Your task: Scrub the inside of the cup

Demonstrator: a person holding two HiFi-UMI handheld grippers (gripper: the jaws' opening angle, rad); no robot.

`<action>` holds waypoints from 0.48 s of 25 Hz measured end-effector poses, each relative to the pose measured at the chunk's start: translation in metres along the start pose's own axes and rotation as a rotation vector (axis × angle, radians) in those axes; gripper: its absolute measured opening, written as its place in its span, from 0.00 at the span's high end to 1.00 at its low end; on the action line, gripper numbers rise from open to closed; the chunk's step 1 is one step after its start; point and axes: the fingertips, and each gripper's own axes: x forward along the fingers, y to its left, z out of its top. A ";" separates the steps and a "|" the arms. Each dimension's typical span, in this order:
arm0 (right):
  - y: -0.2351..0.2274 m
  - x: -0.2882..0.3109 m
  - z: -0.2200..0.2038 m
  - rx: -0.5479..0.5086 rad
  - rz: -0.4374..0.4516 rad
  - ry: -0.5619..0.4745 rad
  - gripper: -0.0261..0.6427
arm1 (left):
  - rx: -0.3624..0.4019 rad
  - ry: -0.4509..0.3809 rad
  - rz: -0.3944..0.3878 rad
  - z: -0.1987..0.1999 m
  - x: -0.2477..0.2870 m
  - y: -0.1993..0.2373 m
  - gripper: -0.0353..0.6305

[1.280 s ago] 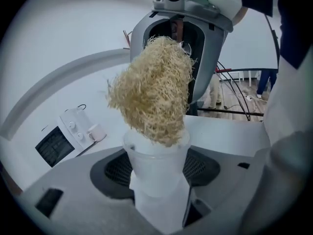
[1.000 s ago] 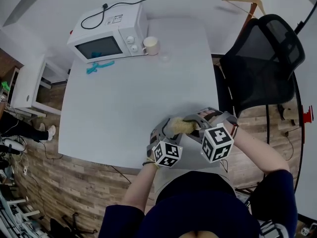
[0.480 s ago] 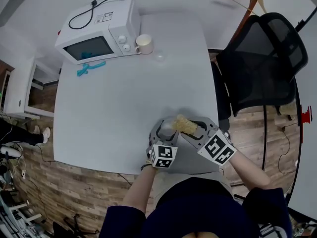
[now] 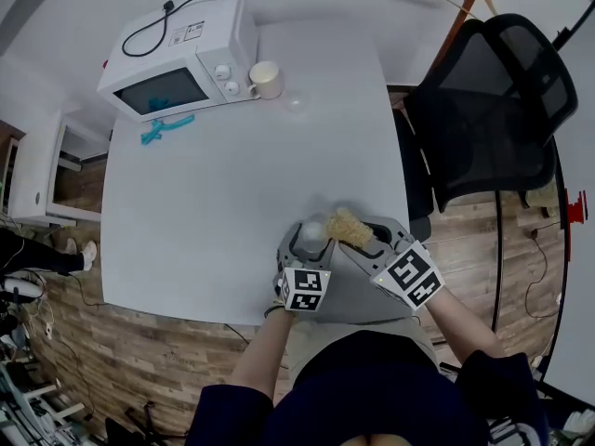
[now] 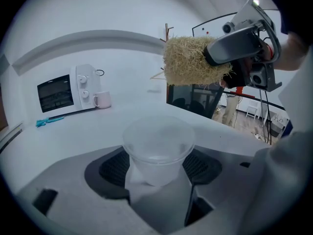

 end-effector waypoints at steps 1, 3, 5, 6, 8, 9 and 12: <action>0.001 -0.002 0.001 0.003 0.001 -0.005 0.69 | -0.010 0.003 0.009 -0.001 -0.002 0.001 0.46; 0.004 -0.009 -0.003 0.004 0.004 -0.006 0.69 | -0.034 0.001 0.030 0.000 -0.008 0.002 0.44; 0.008 -0.016 -0.008 0.011 0.004 -0.011 0.69 | -0.060 -0.008 0.054 0.003 -0.016 0.003 0.44; 0.010 -0.019 -0.010 0.021 0.004 -0.017 0.69 | -0.072 -0.013 0.068 0.003 -0.021 0.003 0.44; 0.016 -0.026 -0.013 0.046 0.009 -0.033 0.69 | -0.096 -0.022 0.102 0.005 -0.033 0.003 0.44; 0.019 -0.029 -0.015 0.056 0.012 -0.040 0.69 | -0.108 -0.029 0.119 0.007 -0.039 0.003 0.44; 0.028 -0.039 -0.021 0.070 0.014 -0.057 0.69 | -0.144 -0.060 0.156 0.014 -0.061 -0.002 0.44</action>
